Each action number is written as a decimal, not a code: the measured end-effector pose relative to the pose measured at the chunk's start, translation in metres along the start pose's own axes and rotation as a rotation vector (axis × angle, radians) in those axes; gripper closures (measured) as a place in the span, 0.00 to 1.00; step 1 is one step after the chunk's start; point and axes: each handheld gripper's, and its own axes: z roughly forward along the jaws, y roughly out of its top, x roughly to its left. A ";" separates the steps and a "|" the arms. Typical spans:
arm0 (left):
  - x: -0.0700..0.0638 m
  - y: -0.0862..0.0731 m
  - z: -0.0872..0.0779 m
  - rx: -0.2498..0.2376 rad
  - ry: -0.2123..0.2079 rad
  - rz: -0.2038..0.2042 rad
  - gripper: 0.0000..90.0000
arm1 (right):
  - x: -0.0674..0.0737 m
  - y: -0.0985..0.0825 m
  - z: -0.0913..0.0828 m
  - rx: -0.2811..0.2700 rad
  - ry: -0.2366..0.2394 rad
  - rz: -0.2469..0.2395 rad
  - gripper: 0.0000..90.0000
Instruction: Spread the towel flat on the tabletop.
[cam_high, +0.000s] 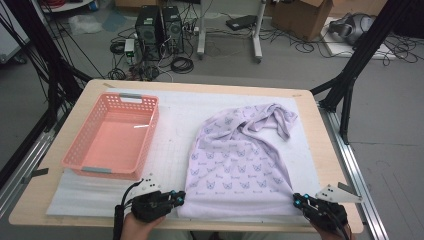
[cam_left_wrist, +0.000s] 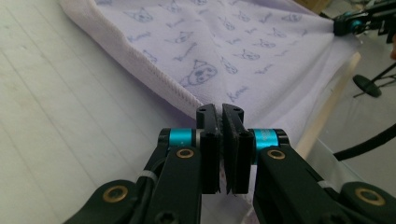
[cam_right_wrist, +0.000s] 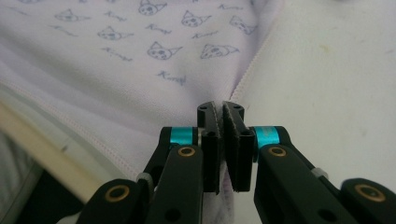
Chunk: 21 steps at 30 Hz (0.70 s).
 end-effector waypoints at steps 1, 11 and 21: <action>-0.003 -0.002 -0.001 0.007 -0.006 0.006 0.95 | 0.003 -0.003 -0.005 0.002 0.002 -0.001 0.95; -0.003 0.000 0.007 0.010 0.048 0.047 0.54 | 0.016 -0.022 -0.019 0.038 0.005 0.002 0.74; 0.040 0.047 0.060 0.022 0.160 0.027 0.47 | -0.015 0.029 0.038 -0.069 -0.003 0.019 0.71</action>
